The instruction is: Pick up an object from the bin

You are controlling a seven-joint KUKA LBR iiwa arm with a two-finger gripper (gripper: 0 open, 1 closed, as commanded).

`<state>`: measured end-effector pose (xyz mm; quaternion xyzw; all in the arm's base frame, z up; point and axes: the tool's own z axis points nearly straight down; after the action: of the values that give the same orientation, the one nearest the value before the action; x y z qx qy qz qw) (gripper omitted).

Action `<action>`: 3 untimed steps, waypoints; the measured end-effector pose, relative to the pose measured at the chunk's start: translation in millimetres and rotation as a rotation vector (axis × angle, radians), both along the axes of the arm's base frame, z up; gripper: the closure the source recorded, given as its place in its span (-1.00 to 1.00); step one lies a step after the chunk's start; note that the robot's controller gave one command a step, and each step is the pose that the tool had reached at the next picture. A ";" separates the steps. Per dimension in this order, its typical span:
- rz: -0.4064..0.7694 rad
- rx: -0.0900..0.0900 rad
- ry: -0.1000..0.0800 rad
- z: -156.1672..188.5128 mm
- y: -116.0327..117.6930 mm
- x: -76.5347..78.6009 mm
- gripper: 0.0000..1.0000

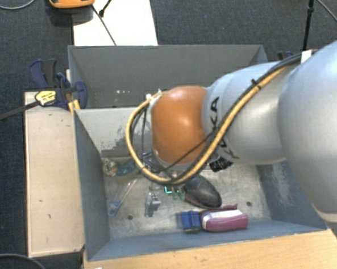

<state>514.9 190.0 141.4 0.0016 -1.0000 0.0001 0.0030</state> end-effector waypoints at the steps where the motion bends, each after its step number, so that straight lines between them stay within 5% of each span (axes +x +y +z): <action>1: 0.485 0.007 -0.030 -44.2 29.5 39.9 -1.00; 3: 1.237 0.005 -0.005 -40.9 34.8 3.7 -1.00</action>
Offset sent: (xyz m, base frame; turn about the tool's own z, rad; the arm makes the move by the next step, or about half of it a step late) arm 0.0434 0.0361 -0.0714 -0.5648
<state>518.6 224.8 100.5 0.5810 -0.8139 -0.0007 0.0000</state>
